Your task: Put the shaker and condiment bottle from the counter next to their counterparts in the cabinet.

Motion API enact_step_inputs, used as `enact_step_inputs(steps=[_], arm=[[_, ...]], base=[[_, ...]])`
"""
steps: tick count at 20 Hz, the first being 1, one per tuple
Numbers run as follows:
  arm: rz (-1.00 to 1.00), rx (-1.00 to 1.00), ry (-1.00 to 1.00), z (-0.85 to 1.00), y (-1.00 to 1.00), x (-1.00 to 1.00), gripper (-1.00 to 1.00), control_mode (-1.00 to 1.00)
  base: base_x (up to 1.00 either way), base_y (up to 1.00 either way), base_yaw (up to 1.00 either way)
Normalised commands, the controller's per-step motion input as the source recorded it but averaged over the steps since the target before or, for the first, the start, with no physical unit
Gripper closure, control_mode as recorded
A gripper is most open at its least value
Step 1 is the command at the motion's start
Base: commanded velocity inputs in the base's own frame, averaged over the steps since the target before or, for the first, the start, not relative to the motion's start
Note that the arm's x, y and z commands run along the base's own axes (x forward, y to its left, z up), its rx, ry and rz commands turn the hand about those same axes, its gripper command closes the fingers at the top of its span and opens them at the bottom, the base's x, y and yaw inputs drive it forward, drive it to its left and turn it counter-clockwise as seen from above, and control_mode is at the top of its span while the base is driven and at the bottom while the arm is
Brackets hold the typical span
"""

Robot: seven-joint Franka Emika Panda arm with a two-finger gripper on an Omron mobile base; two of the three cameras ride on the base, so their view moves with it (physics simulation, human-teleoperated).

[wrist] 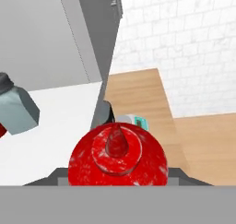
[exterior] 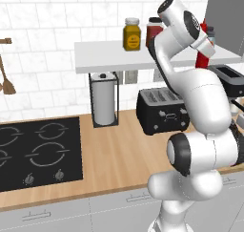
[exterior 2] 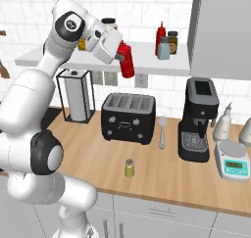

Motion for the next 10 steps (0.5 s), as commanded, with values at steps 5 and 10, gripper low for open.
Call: enact_step_inputs(steps=[5,10], arm=[[0.04,0.0,0.0,0.15,0.01,0.34,1.0,-1.0],[0.03,0.0,0.0,0.08,0.0,0.25,1.0,-1.0]], base=[[0.0,0.0,0.0],[0.0,0.0,0.0]])
